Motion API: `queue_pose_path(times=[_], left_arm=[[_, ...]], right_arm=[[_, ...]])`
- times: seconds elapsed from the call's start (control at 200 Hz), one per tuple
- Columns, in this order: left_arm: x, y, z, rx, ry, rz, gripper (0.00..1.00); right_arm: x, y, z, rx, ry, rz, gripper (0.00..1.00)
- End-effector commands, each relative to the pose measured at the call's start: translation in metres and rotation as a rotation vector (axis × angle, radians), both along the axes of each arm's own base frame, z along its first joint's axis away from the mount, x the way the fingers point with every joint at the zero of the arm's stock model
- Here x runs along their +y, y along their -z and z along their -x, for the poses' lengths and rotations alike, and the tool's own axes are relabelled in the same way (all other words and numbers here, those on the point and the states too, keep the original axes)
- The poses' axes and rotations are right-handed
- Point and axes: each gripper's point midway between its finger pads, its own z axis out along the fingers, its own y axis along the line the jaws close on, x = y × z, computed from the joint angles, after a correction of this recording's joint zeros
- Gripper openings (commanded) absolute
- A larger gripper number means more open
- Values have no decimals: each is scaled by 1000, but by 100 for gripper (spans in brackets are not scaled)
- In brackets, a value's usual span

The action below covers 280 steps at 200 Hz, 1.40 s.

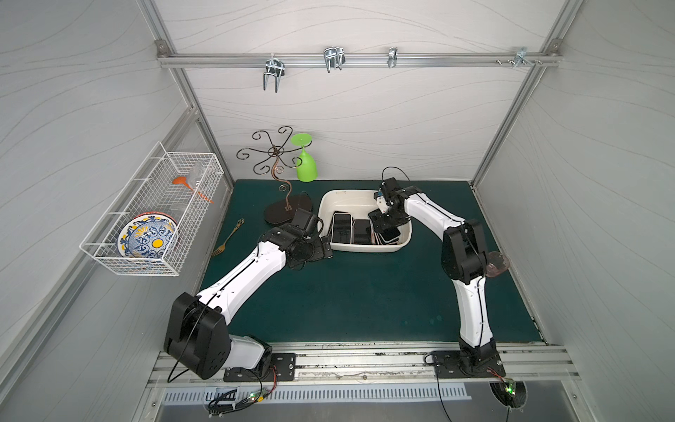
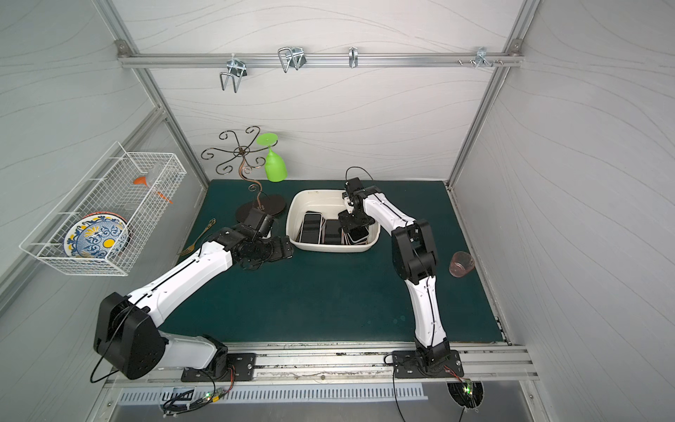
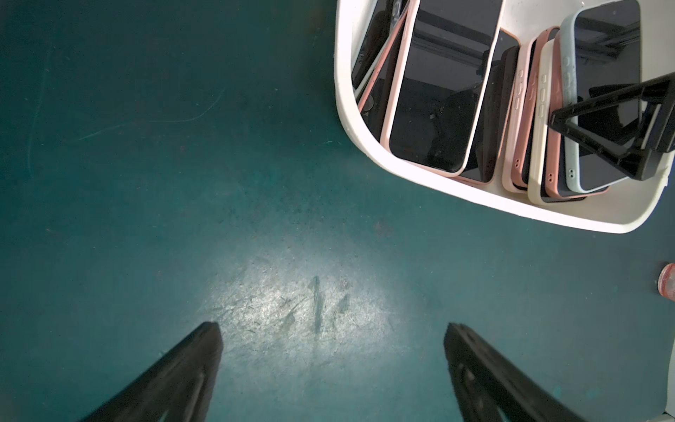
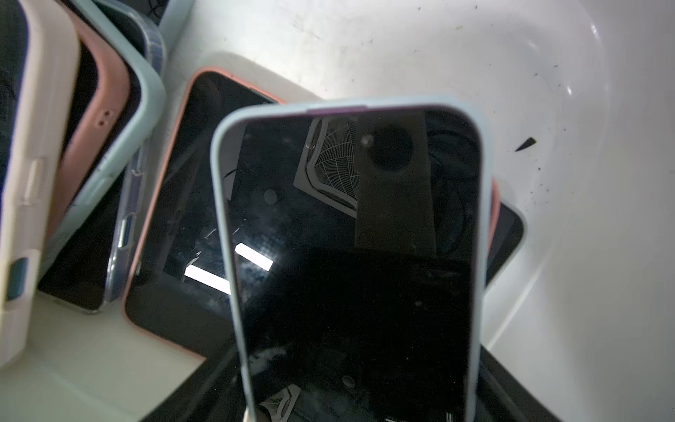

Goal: Take the phone out of the storage box
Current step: Adjust the phone in the storage box, then pick up the phone from the storage box.

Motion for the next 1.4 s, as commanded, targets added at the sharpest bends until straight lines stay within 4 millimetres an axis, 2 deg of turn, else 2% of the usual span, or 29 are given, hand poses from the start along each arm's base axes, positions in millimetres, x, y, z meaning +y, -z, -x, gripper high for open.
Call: queue_pose_path(times=[0.0,0.155,0.29,0.395,0.495,0.605,0.815,0.981,1.031,1.061,1.121,1.206,1.316,1.396], left_arm=[[-4,-17,-8,-63,18,27,100],[-4,-21,-8,-76,22,31,100],[-10,-30,-14,-110,26,71,100],[-30,-45,-27,-151,45,165,100],[-53,-56,-44,-172,72,263,100],[-70,-58,-60,-162,90,310,100],[-75,-47,-66,-135,94,315,100],[-70,-36,-62,-118,96,287,100],[-69,-34,-61,-115,95,280,100],[-68,-33,-61,-115,94,278,100],[-67,-31,-60,-111,97,277,100],[-65,-30,-60,-108,95,272,100],[-65,-29,-60,-110,92,276,100],[-66,-30,-60,-111,93,281,100]], right_arm=[[-3,-37,1,-72,11,-6,59],[-7,-60,0,-122,32,-25,54],[-6,-88,5,-155,36,-70,42],[-5,-106,11,-162,38,-127,33],[-6,-111,12,-135,53,-205,33],[-6,-102,9,-90,68,-252,34],[4,-51,3,24,68,-238,32],[8,-17,-8,85,89,-216,41],[7,-10,-9,101,96,-204,47],[5,-7,-9,105,101,-196,52],[-1,-5,-10,104,118,-183,67],[-7,-8,-10,90,133,-188,76],[-13,-11,-8,89,143,-200,76],[-13,-9,-8,95,137,-195,68]])
